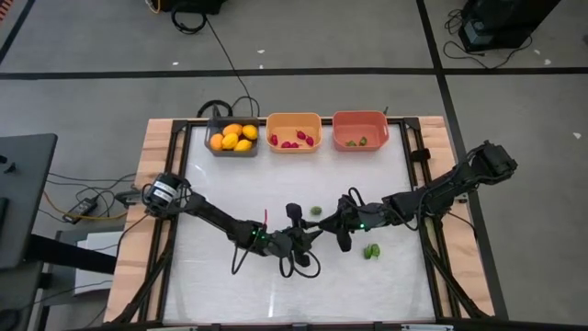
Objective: Sort produce into baskets
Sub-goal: Put the green chili pepper into the orange bin
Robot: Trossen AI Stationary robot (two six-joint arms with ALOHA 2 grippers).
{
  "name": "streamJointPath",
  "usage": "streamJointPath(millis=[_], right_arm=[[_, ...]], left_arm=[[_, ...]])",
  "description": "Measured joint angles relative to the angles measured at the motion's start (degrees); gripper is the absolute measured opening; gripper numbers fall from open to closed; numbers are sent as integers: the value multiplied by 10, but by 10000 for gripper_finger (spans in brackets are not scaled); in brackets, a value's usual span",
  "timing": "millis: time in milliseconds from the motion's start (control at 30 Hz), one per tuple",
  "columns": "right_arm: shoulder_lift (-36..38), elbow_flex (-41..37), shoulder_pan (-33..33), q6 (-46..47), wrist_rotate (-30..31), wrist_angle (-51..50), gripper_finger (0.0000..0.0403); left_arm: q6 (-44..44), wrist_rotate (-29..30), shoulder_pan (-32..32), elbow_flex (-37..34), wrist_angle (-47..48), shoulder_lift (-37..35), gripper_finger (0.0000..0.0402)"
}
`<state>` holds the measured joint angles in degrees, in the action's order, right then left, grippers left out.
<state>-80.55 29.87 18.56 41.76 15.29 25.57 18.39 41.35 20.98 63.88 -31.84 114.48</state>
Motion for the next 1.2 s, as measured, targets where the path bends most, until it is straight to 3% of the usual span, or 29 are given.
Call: streamJointPath(millis=[133,267,333,500,600,833,933,1067,1200], right_arm=[[0,0,0,-37,22,-19,66],[0,0,-12,-94,104,-106,59],[0,0,-27,-130,126,-149,62],[0,0,-76,-209,95,-157,97],[-9,0,-97,-223,101,-144,130],[-114,0,-116,-240,52,-32,203],[-156,0,-121,-235,43,6,221],[-195,0,-129,-229,43,34,217],[-212,1,-135,-211,46,54,180]], left_arm=[[-7,34,0,0,18,0,135],[-48,92,-3,0,80,-2,160],[-99,45,-14,0,125,-4,167],[-191,-126,-54,0,165,-5,170],[-208,-180,-71,0,170,-7,170],[-226,-187,-88,-33,235,-61,170],[-236,-187,-92,-70,197,-88,170],[-243,-197,-93,-129,120,-101,170],[-263,-201,-95,-171,70,-104,170]])
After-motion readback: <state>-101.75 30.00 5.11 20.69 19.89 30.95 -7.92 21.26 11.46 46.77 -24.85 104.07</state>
